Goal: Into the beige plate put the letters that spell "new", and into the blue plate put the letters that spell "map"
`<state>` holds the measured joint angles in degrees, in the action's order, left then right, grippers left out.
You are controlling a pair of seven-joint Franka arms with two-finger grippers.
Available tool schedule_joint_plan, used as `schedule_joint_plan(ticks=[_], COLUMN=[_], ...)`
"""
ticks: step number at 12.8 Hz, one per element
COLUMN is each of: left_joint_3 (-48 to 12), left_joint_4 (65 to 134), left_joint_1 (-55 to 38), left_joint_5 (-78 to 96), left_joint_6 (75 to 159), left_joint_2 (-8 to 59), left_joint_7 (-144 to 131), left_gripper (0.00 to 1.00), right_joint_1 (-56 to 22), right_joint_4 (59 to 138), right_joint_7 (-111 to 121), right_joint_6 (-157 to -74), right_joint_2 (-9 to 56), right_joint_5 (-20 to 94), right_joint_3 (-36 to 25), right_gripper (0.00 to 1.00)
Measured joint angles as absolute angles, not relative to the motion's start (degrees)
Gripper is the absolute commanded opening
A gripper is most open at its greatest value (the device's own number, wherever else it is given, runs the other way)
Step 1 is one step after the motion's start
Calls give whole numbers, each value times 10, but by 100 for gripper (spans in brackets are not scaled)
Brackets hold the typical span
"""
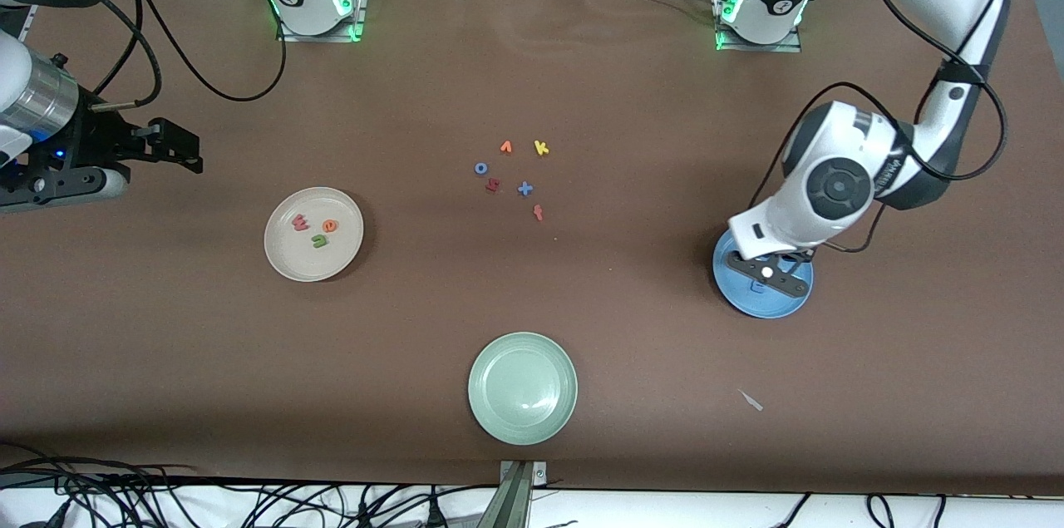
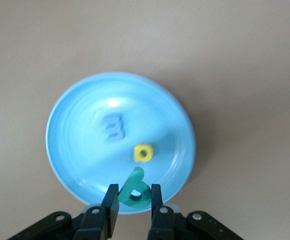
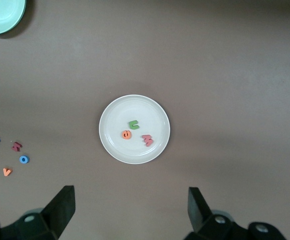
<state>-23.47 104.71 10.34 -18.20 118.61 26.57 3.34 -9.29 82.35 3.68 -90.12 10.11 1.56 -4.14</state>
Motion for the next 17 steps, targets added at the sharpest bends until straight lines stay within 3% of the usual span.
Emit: schedule_joint_plan(ticks=[1, 2, 3, 4, 5, 9, 13, 17], left_joint_3=[-234, -234, -234, -234, -235, -239, -224, -48], left_joint_4=[1055, 1059, 1062, 1064, 1065, 1034, 985, 978], left_joint_1=[119, 133, 145, 153, 158, 169, 151, -4], left_joint_5=[-182, -182, -182, -182, -182, -182, -90, -26], left_joint_6=[1197, 1209, 1220, 1227, 1231, 1232, 1215, 1134], left_joint_2=[274, 283, 295, 305, 311, 288, 191, 81], left_joint_7=[35, 36, 37, 39, 41, 59, 59, 59], left_gripper=[20, 40, 45, 81, 100, 100, 100, 100], right_joint_1=[-93, -93, -93, -93, -93, -92, -92, -92], right_joint_4=[824, 824, 824, 824, 824, 824, 824, 824], right_joint_7=[37, 37, 37, 37, 37, 37, 37, 37], right_joint_6=[-901, -901, -901, -901, -901, -901, -901, -901], right_joint_2=[101, 101, 101, 101, 101, 101, 102, 102], right_joint_5=[16, 16, 16, 16, 16, 16, 16, 16], right_joint_3=[-41, -41, -41, -41, -41, -42, -42, -43], right_gripper=[100, 100, 100, 100, 100, 100, 100, 100])
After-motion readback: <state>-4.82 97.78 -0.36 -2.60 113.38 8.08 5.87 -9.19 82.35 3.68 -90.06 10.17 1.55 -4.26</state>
